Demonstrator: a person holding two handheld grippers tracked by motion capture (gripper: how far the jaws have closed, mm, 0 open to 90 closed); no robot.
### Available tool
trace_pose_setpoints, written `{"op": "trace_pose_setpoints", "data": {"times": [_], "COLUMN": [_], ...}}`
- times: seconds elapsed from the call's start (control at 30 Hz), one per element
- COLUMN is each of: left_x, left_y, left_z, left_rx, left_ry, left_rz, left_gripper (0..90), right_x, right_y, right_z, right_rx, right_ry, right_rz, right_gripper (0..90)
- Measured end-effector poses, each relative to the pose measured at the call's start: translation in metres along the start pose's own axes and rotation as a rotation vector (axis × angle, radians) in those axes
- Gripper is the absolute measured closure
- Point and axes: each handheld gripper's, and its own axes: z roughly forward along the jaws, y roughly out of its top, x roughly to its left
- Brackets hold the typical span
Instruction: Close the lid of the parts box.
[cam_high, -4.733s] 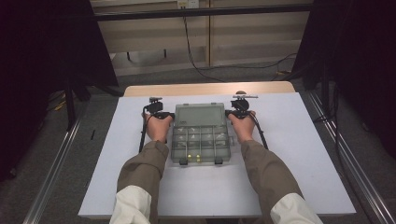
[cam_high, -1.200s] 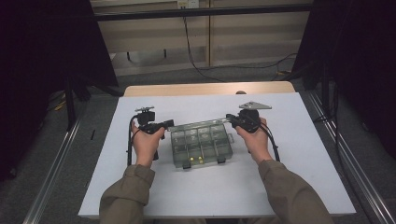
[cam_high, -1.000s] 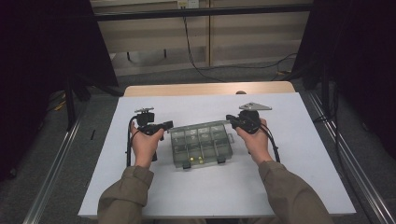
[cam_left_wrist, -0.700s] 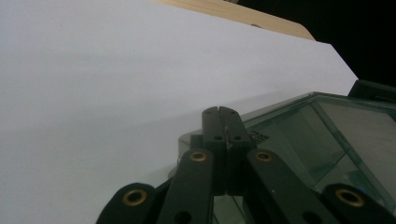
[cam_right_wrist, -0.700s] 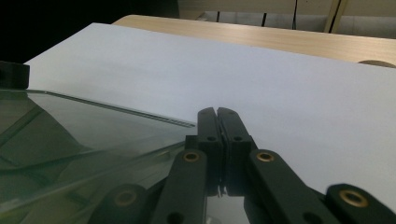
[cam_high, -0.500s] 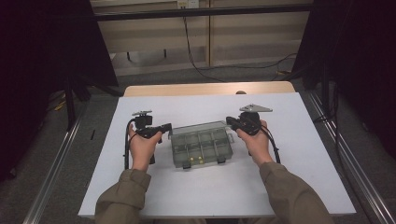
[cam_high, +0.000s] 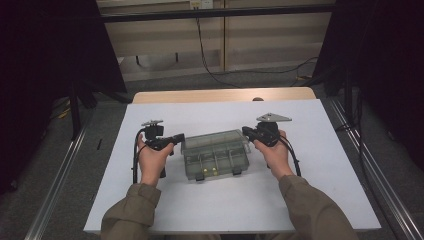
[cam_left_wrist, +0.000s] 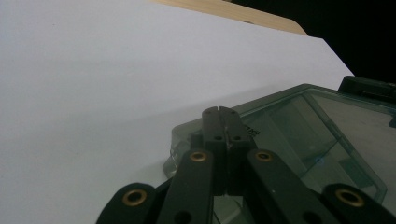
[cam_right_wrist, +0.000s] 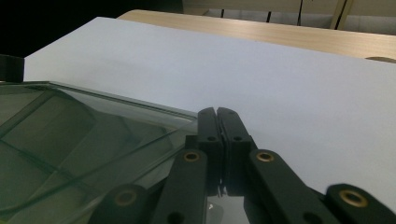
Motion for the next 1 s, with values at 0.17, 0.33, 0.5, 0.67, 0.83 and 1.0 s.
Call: {"op": "trace_pose_setpoints", "data": {"times": [0.17, 0.33, 0.5, 0.67, 0.83, 1.0], "left_x": [-0.0011, -0.0009, -0.0020, -0.0023, -0.0027, -0.0055], "left_y": [-0.0023, -0.0044, -0.0055, -0.0062, -0.0078, -0.0077], "left_z": [-0.0003, -0.0007, -0.0010, -0.0008, -0.0010, -0.0024], "left_rx": [0.000, 0.003, 0.000, 0.000, -0.001, 0.001], "left_ry": [-0.005, -0.008, -0.011, -0.010, -0.010, -0.017], "left_rz": [0.003, 0.010, 0.018, 0.020, 0.024, 0.039], "left_gripper": [90.0, 90.0, 90.0, 90.0, 90.0, 90.0], "right_x": [0.0009, 0.0008, 0.0004, 0.0003, 0.0005, 0.0016], "right_y": [-0.0011, -0.0029, -0.0044, -0.0055, -0.0063, -0.0056], "right_z": [-0.0004, -0.0003, -0.0006, -0.0009, -0.0023, -0.0046], "right_rx": [0.003, 0.011, 0.012, 0.013, 0.012, 0.007], "right_ry": [0.003, 0.005, 0.009, 0.012, 0.016, 0.022], "right_rz": [-0.012, -0.015, -0.016, -0.019, -0.021, -0.030], "right_gripper": [88.5, 88.5, 88.6, 88.6, 88.6, 89.1]}}
